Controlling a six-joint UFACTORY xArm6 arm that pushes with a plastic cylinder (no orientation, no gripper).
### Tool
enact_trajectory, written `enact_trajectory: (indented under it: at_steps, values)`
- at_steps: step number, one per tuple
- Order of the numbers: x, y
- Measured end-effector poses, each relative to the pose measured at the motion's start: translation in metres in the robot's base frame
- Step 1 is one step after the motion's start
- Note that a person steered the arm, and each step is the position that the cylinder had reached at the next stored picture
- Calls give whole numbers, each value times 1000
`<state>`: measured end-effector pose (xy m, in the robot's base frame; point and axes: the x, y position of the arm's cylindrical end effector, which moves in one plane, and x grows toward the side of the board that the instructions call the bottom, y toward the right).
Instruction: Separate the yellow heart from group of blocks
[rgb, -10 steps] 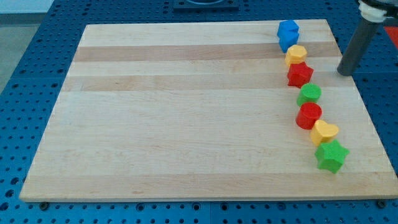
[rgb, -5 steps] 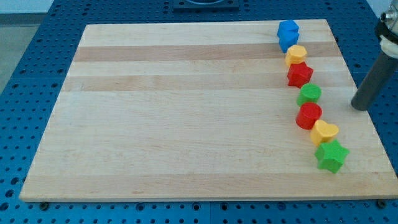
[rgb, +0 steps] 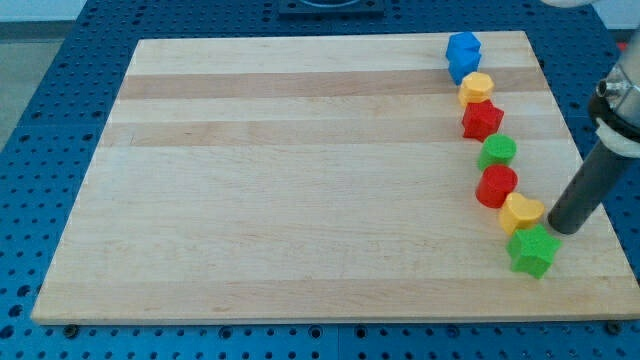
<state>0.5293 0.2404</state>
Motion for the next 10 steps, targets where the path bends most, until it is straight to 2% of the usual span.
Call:
enact_trajectory:
  at_steps: [4,10]
  values:
    - [0,-36]
    - [-9,-135]
